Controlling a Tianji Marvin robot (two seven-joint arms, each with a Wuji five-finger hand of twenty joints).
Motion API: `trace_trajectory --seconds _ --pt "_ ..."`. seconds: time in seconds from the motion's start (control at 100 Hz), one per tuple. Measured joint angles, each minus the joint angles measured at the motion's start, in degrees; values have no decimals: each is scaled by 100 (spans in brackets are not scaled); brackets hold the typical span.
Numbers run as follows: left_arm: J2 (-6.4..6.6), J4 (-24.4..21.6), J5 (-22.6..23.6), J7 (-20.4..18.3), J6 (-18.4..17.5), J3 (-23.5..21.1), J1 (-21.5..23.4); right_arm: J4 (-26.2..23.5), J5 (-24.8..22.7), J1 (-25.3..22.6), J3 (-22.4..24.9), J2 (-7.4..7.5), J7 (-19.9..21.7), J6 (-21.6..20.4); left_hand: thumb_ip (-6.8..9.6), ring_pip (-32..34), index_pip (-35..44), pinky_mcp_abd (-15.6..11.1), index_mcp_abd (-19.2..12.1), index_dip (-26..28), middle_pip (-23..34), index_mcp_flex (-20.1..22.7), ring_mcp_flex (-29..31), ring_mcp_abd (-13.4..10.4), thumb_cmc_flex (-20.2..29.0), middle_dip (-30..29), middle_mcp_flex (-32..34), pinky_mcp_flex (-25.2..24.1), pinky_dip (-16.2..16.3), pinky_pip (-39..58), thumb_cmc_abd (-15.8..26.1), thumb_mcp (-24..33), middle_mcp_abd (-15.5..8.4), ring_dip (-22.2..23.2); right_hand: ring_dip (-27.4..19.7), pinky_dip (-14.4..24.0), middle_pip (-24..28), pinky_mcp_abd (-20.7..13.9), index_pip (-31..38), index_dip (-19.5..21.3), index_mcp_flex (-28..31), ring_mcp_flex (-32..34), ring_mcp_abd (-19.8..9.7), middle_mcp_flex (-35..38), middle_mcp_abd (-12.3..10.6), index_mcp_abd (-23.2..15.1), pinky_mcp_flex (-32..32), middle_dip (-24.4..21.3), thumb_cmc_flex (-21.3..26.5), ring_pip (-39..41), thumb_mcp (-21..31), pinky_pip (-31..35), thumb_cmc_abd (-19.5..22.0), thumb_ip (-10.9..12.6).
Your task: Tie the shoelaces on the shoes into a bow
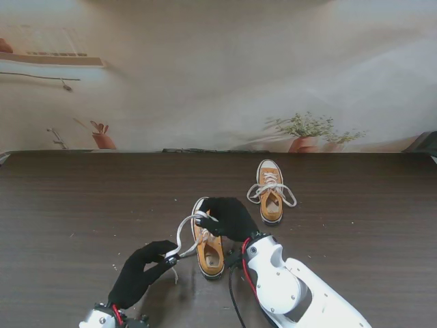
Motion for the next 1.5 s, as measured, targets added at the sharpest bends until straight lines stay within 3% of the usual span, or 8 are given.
trace_trajectory --seconds 0.45,0.57,0.65,0.78,1.09,1.38,1.43,1.5 --pt "177 190 357 -930 1245 596 -481 -141 5 -131 145 4 -12 -64 1 -62 -71 1 139 5 -20 5 4 50 55 0 14 12 0 -12 2 -8 9 0 0 0 -4 0 0 -55 0 0 46 -1 0 0 -1 -61 2 -11 0 -2 1 0" --pt "189 216 485 -828 1252 646 -511 -151 26 -153 159 5 -19 -109 4 -519 -1879 -22 139 -704 -455 -513 -387 27 -759 -154 -718 -268 0 -454 119 -130 63 -40 0 -1 -5 0 0 -56 0 0 46 -1 0 0 -1 -63 2 -13 0 -2 1 -1" --pt "179 233 1003 -737 1247 586 -503 -152 36 -169 166 5 -31 -136 4 -827 -2826 -30 136 -1117 -758 -1064 -630 -78 -1241 -253 -1207 -410 0 -791 168 -136 63 -86 0 -1 -5 0 0 -56 0 0 46 -1 0 0 -1 -63 2 -13 0 -2 1 -1" --pt "148 298 1383 -304 1213 467 -473 -153 53 -200 176 5 -53 -180 13 -933 -3126 -34 133 -1274 -905 -1404 -820 -140 -1402 -283 -1519 -481 57 -1045 172 -136 63 -89 0 -1 -6 0 0 -57 0 0 46 -1 0 0 -1 -63 2 -13 0 -2 1 -1" --pt "-13 474 1234 550 753 290 -428 -171 512 -249 172 -4 11 -327 62 -932 -2943 -34 133 -1274 -830 -1232 -794 -141 -1401 -283 -1314 -427 195 -1109 158 -135 63 -89 0 -3 -68 5 0 -57 -1 -89 47 -12 0 0 -130 -65 2 -78 0 -73 8 -1" --pt "-123 580 1244 828 151 208 -400 -218 505 -280 173 -19 0 -334 62 -810 -2658 -34 133 -1274 -721 -934 -717 -130 -1401 -283 -1133 -399 213 -1213 142 -16 63 -89 -1 -10 -146 6 0 -57 -1 -94 49 -13 0 0 -147 -136 2 -148 -1 -132 8 -1" --pt "-130 617 1231 740 -158 143 -387 -218 507 -279 173 -22 -5 -341 62 -810 -2574 -34 133 -1258 -716 -804 -719 -129 -1401 -283 -1103 -402 213 -1409 140 108 63 -89 -2 -10 -147 5 0 -57 -1 -94 49 -13 0 0 -147 -137 2 -149 -1 -133 9 -1" --pt "-109 609 959 -147 -633 -124 -318 -218 508 -275 168 -24 -9 -351 62 -864 -2449 -34 127 -1184 -696 -601 -719 -148 -1428 -283 -1019 -403 213 -1496 139 109 63 -89 -2 -11 -148 5 0 -57 -1 -94 49 -13 0 0 -148 -138 2 -150 -1 -134 9 -1"
